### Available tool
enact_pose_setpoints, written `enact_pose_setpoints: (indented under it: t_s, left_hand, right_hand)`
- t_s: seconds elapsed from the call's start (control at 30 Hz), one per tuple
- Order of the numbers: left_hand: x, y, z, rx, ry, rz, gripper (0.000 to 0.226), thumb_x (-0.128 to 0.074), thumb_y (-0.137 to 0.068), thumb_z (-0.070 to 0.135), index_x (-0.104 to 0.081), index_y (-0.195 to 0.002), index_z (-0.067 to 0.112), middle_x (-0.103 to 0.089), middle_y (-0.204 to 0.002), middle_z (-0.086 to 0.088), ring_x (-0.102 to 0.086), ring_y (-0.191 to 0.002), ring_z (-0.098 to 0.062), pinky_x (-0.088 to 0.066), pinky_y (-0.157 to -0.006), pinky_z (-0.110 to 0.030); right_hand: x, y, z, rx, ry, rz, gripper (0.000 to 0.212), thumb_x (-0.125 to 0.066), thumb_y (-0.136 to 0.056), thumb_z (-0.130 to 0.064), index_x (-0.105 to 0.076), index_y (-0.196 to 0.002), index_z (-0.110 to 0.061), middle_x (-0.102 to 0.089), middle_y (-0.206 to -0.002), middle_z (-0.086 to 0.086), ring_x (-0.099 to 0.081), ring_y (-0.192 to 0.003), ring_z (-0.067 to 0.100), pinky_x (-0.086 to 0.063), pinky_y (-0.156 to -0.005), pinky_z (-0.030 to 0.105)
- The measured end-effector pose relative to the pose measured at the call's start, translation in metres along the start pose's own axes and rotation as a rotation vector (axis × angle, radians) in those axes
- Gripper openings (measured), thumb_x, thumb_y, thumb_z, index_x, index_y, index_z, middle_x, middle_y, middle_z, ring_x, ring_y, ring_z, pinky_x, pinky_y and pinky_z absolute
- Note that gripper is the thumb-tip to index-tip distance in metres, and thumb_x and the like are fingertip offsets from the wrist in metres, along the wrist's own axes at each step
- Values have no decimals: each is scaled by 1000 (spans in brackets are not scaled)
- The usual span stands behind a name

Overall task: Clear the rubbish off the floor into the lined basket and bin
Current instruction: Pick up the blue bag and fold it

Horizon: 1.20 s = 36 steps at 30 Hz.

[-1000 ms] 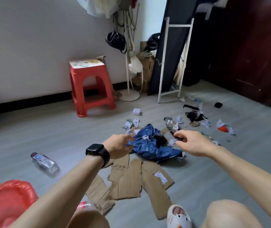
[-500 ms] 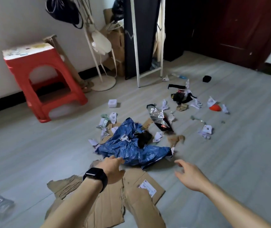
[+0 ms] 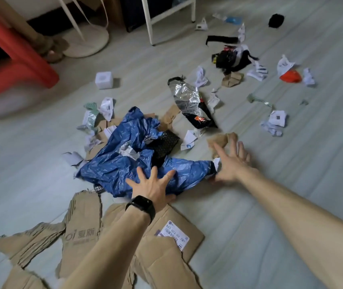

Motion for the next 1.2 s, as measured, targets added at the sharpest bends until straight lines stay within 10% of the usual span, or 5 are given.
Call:
enact_pose_setpoints:
  t_s: [0.2,0.33,0.63,0.83,1.2]
  left_hand:
    - [-17,11,-51,-32,85,103,45,-42,-99,25,-39,-140,42,-55,-117,-1,-62,-90,-32,-50,-64,-36]
    - [11,45,-86,-1,115,210,46,-45,-98,20,-46,-137,44,-60,-119,3,-63,-92,-31,-48,-62,-33]
    - [147,229,-188,185,118,636,38,-57,-88,7,-71,-115,29,-65,-119,0,-66,-95,-33,-55,-79,-39]
    - [200,419,-276,377,107,987,38,-62,-81,-1,-76,-104,26,-67,-114,2,-69,-85,-33,-58,-74,-44]
    - [97,716,-388,953,83,1286,31,-58,-81,-1,-71,-100,19,-63,-113,-2,-67,-77,-36,-57,-65,-42]
  right_hand:
    - [-19,-29,-4,165,52,44,75,-73,-78,-54,-44,-145,-35,-22,-162,6,-20,-145,36,-25,-118,39]
    - [-30,18,-18,240,125,167,10,-55,-92,-18,-64,-98,-20,-59,-123,6,-58,-111,27,-48,-80,28]
    - [19,184,-123,410,-349,61,6,-69,-87,-29,-72,-83,-33,-73,-75,-13,-65,-78,9,-48,-71,20]
    - [110,300,-263,772,-328,142,25,-73,-84,-36,-69,-109,-33,-73,-102,-9,-67,-92,7,-54,-83,23]
    - [9,522,-512,1197,-424,-145,32,-78,-75,-36,-64,-102,-28,-71,-84,-8,-64,-67,-4,-46,-54,7]
Point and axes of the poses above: each hand's wrist, its own y-axis away from the middle knuckle, its own x-axis out of the back of the hand, z = x × y, the point moved 3 cm from there along -y, towards the middle knuckle
